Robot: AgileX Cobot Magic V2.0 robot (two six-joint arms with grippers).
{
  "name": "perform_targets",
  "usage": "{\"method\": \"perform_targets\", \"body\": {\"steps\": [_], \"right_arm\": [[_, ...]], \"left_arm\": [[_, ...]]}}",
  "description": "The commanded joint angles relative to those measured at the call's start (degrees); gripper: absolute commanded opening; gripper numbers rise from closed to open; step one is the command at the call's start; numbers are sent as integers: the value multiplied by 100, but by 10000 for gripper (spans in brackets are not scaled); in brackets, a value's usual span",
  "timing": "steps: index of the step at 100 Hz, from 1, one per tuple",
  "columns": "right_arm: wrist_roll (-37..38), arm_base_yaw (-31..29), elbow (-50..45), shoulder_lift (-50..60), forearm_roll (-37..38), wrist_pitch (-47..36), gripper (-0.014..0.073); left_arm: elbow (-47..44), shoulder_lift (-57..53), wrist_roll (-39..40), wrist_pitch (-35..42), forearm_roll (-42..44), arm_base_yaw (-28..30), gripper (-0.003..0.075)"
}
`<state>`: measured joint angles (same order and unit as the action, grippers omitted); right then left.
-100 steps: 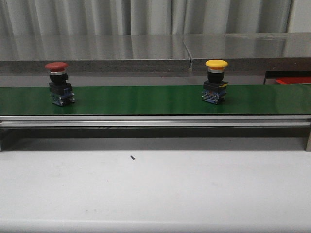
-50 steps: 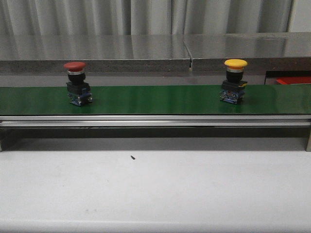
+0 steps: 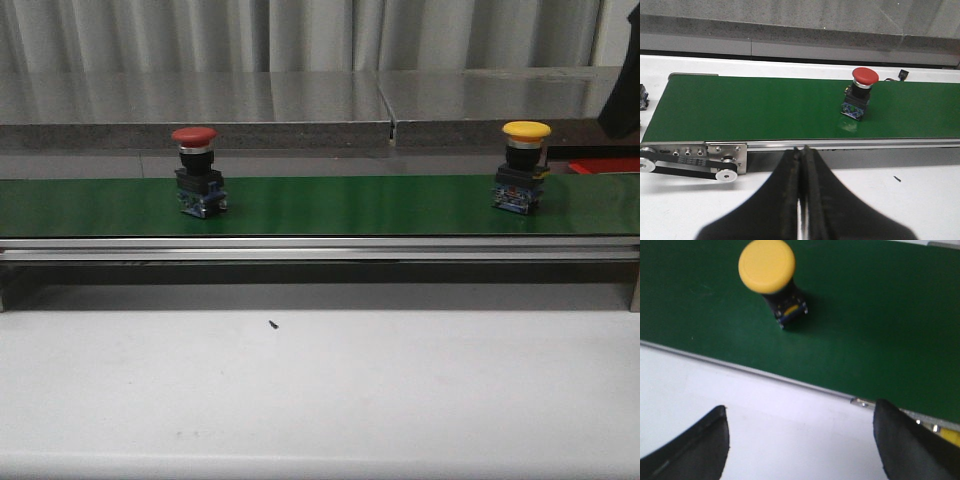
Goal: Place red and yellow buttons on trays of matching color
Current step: 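Grasp the yellow button with the right gripper and lower it into the yellow tray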
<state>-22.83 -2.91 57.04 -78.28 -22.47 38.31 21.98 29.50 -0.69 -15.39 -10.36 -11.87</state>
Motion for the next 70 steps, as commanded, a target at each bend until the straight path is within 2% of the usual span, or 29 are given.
{"method": "perform_targets", "body": {"steps": [1,54,64,70], "right_arm": [[-171,-10,495,-143,-167,-255,590],[-392,-6,1928,-1786,-161,-158,583],[-392,-6,2052,-1995,-161,-172,496],[-379,-6,2072,-2056,-161,-169,369]], "left_arm": [[150,9,37,393,-76,-40,-19],[150,9,37,393,-76,-40,-19],[150,9,37,393,-76,-40,-19],[150,9,37,393,-76,-40,-19]]}}
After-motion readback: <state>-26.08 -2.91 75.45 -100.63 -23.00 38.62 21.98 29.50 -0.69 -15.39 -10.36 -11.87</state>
